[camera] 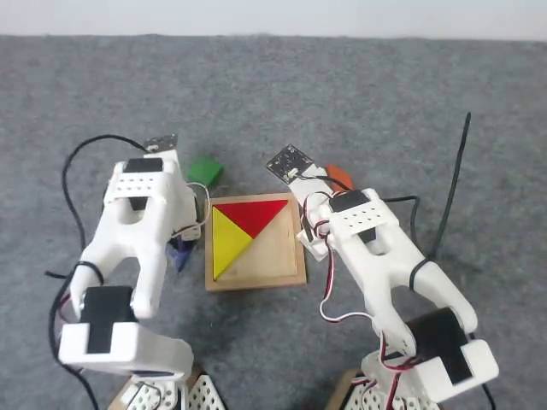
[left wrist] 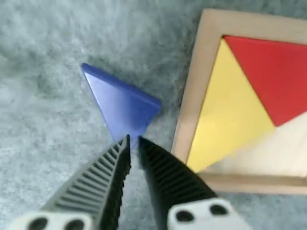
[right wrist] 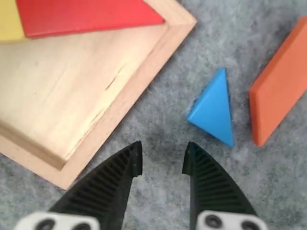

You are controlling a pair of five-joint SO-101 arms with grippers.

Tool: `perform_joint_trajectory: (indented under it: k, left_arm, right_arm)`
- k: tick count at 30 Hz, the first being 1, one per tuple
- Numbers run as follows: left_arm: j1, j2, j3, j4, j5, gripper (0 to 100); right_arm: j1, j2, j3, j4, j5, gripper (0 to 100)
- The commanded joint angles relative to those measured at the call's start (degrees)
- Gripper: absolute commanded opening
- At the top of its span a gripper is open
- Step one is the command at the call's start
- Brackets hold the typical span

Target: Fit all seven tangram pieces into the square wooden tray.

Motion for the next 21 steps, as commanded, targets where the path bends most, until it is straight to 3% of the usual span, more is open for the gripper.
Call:
perform_joint_trajectory:
  k: [1,7,13,21]
  left_arm:
    - [-1.2,-1.1,-3.9,2.5,0.6,14]
    - [-5.5,-0.2,-2.1,-3.3,8.9,25]
    - [-6.3,6.5,-1.5,-7.2,9.1,26]
    - [-6.6,18.4,-8.5,-4.5,9.2,26]
  right_arm:
    - [-0.1,-3.8,0.0,-0.5,0.6,15.5]
    - [-0.1,-3.9,0.0,-0.5,0.6,15.5]
    - [-0.1,-3.9,0.0,-0.5,0.6,15.5]
    - [-0.1,-3.9,0.0,-0.5,0.6,15.5]
